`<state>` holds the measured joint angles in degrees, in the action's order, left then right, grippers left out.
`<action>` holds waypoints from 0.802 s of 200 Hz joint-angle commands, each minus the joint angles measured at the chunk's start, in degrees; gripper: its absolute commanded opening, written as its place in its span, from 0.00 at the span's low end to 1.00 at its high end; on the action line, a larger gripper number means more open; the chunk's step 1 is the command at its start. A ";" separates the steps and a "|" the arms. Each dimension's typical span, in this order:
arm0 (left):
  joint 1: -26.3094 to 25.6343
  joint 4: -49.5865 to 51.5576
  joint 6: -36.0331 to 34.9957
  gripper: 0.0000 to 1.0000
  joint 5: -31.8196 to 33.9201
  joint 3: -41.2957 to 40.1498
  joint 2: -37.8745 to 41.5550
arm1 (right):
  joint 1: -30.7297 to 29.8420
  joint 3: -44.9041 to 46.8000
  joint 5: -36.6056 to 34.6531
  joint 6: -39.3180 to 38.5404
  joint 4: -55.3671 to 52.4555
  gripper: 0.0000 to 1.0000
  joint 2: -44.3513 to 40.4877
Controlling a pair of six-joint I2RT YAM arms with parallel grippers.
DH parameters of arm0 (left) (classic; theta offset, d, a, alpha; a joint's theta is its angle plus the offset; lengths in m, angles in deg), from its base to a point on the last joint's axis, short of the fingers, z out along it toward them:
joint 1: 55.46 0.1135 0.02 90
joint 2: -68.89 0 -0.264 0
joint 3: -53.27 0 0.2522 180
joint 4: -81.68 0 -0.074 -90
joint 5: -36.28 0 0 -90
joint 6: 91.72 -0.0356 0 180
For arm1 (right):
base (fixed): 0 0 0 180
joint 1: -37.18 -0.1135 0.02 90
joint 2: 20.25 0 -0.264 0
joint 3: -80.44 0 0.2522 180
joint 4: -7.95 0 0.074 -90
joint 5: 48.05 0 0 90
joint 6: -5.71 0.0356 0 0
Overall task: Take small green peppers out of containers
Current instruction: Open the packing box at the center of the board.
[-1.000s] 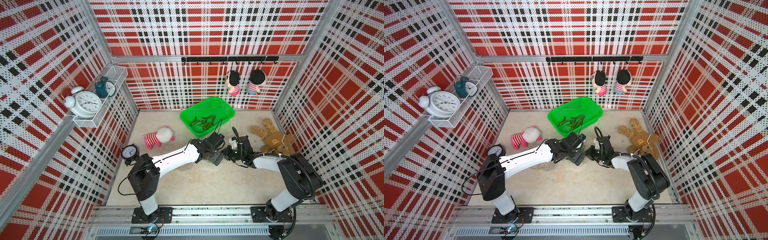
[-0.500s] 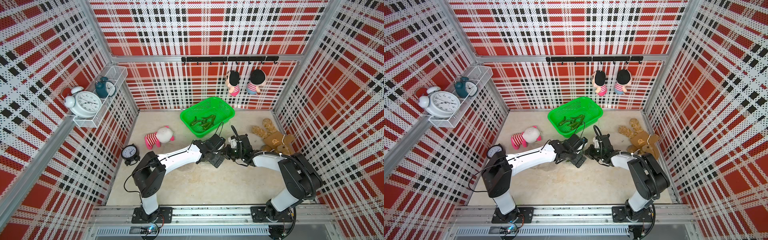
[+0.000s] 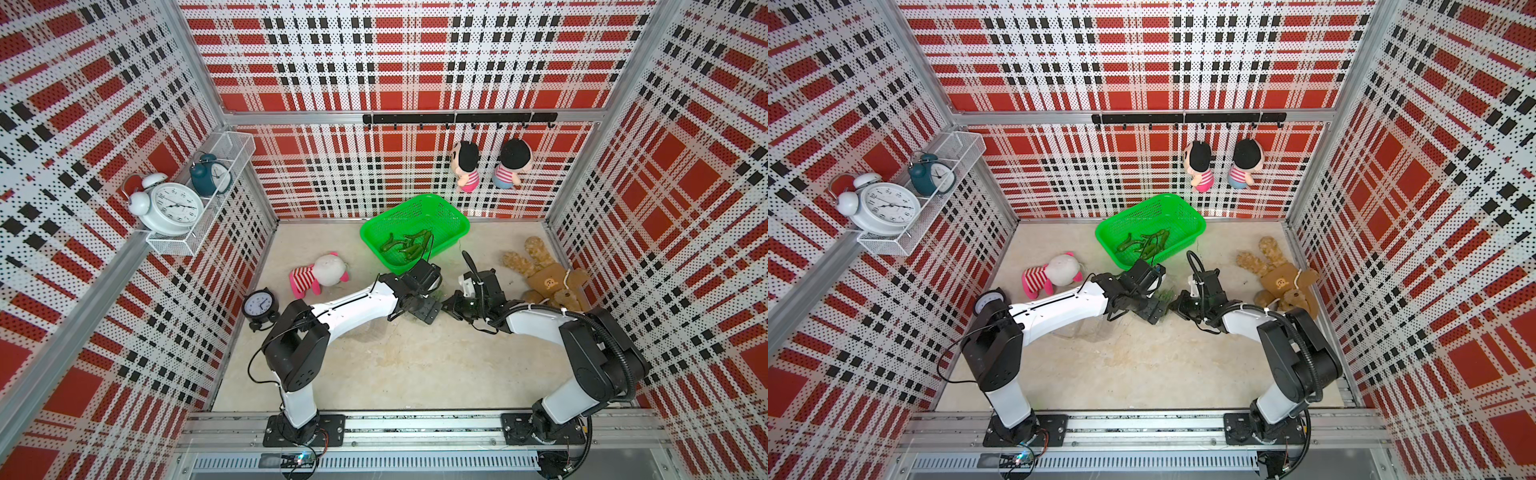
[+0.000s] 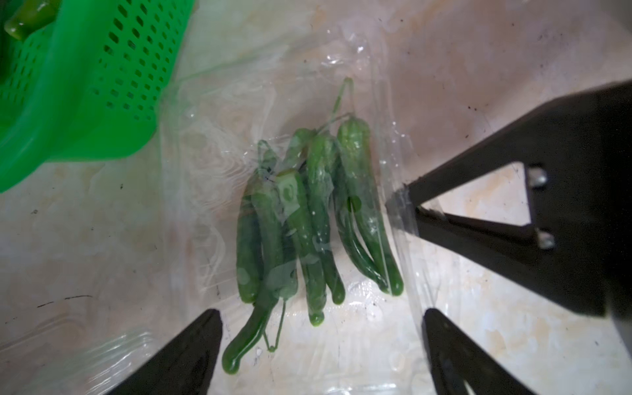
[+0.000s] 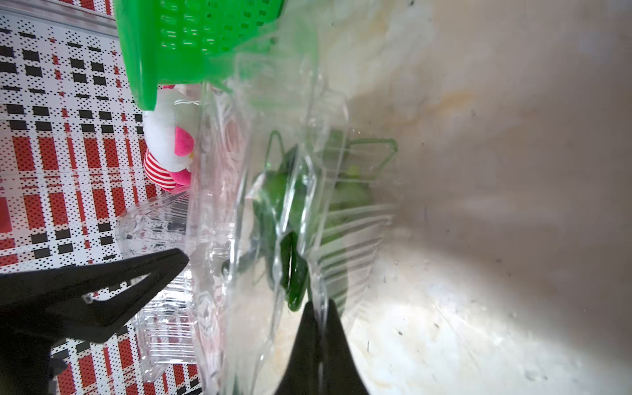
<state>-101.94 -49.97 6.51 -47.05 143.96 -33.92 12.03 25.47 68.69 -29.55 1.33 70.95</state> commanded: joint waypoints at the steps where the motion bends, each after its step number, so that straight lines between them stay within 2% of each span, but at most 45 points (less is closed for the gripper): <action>1: 1.83 1.04 1.81 0.92 7.77 1.01 0.36 | -0.73 -0.18 1.00 -1.63 -3.43 0.00 -2.15; 44: 0.34 4.13 3.05 0.91 12.93 4.43 -0.52 | -2.14 -1.90 -1.44 -3.51 -6.22 0.00 -2.10; 76: -2.70 6.69 1.47 0.91 19.77 6.28 -2.03 | -2.19 -0.81 -3.00 -2.73 -4.66 0.00 -2.56; 113: -5.40 7.16 -0.14 0.90 24.38 6.06 -3.27 | -2.19 -1.05 -3.10 -2.87 -4.22 0.00 -2.83; 160: -5.64 7.33 0.08 0.90 30.02 4.90 -2.85 | -2.20 -0.81 -3.53 -4.05 -5.32 0.00 -3.78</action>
<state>-108.78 -45.10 7.14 -26.09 149.14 -36.49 10.17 23.90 65.37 -31.95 -1.23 69.66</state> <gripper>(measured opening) 0.898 0.057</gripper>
